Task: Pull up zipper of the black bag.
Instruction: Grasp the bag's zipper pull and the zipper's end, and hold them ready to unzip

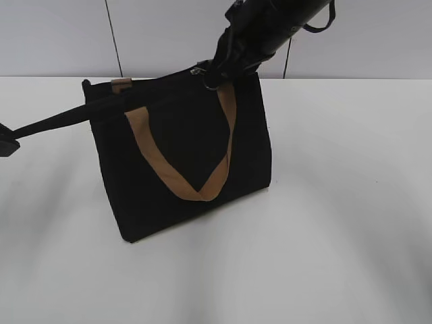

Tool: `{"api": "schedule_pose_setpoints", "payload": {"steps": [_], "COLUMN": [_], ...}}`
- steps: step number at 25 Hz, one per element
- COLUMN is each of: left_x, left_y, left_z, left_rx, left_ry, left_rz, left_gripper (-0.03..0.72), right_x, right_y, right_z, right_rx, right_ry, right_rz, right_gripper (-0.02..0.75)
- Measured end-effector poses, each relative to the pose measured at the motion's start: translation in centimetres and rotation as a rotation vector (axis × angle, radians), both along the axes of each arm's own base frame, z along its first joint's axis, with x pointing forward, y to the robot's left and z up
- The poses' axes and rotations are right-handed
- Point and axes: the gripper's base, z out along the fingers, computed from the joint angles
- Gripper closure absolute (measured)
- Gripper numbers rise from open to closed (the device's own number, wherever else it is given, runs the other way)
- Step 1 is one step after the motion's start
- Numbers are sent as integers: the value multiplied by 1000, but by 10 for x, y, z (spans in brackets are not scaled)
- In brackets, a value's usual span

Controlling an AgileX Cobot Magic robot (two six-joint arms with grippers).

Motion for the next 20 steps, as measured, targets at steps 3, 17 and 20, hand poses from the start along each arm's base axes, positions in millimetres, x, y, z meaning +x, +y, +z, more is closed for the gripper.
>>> {"api": "schedule_pose_setpoints", "payload": {"steps": [3,17,20], "left_x": [0,1,1], "left_y": [0,-2,-4], "left_z": [0,2,3], "left_rx": [0,-66,-102], "left_ry": [3,1,7], "left_rz": [0,31,43], "left_gripper": [610,605,507], "right_x": [8,16,13], "right_y": [-16,-41,-43], "right_z": [-1,-1,6], "right_rx": [-20,-17,3], "right_ry": [13,68,68], "right_rz": [-45,-107,-114], "right_gripper": [752,584,421]}}
